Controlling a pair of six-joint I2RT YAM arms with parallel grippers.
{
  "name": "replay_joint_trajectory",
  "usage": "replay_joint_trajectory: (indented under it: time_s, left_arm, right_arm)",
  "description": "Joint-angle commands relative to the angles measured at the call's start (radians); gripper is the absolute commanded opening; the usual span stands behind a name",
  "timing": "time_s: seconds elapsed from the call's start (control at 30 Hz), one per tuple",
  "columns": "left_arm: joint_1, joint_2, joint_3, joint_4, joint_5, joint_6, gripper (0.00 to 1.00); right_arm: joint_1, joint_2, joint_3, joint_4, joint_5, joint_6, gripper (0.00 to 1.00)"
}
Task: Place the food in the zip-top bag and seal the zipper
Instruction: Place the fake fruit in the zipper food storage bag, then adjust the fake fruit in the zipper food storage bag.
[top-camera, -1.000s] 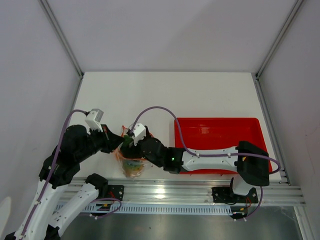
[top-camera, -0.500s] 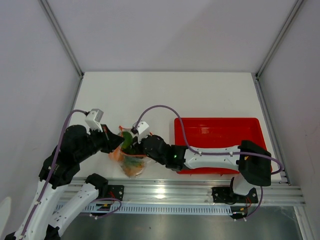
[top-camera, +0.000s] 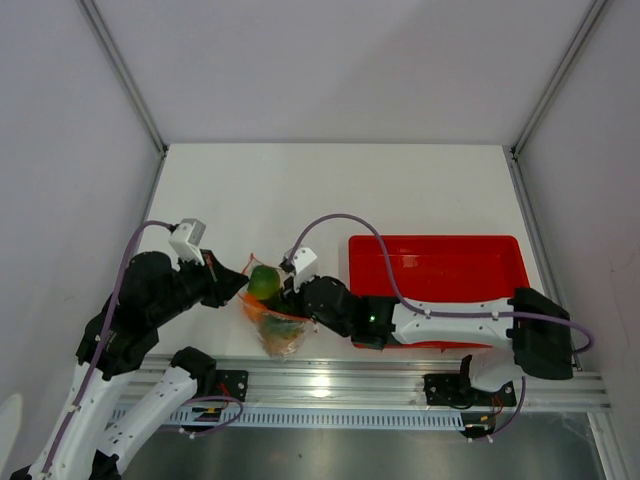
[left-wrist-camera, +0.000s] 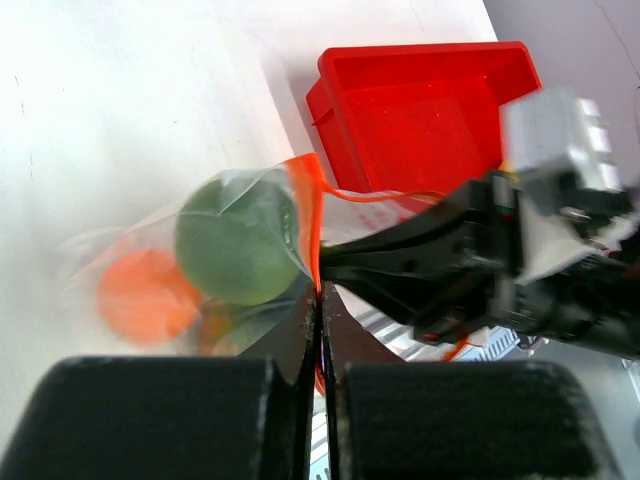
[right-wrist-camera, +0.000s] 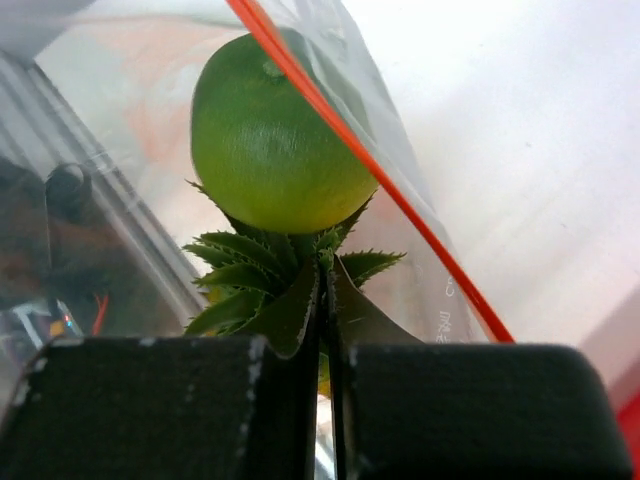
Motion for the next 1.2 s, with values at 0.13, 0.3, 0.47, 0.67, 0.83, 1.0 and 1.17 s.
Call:
replay_joint_trajectory:
  time_s: [0.13, 0.3, 0.47, 0.67, 0.83, 1.0, 1.17]
  left_arm:
    - [-0.005, -0.017, -0.014, 0.033, 0.003, 0.022, 0.00]
    - [-0.005, -0.007, -0.040, 0.060, 0.021, 0.008, 0.01]
    - [-0.005, -0.008, -0.022, 0.059, 0.023, 0.004, 0.01]
    - [-0.005, -0.004, -0.015, 0.051, 0.021, 0.007, 0.01]
    - [-0.005, -0.011, -0.011, 0.060, 0.038, -0.005, 0.00]
    - [-0.005, -0.013, -0.003, 0.065, 0.040, -0.004, 0.00]
    - [-0.005, -0.017, -0.012, 0.060, 0.053, -0.005, 0.00]
  right_arm:
    - [0.026, -0.241, -0.080, -0.047, 0.058, 0.025, 0.00]
    - [0.032, -0.248, -0.131, 0.000, 0.030, 0.053, 0.00]
    - [0.031, -0.203, -0.088, -0.040, 0.022, 0.073, 0.00]
    - [-0.002, -0.051, 0.114, -0.335, 0.080, 0.157, 0.00]
    - [0.017, -0.011, 0.234, -0.501, 0.158, 0.191, 0.00]
    - [-0.001, -0.008, 0.305, -0.574, 0.160, 0.257, 0.00]
    - [-0.031, 0.015, 0.320, -0.655, 0.132, 0.301, 0.00]
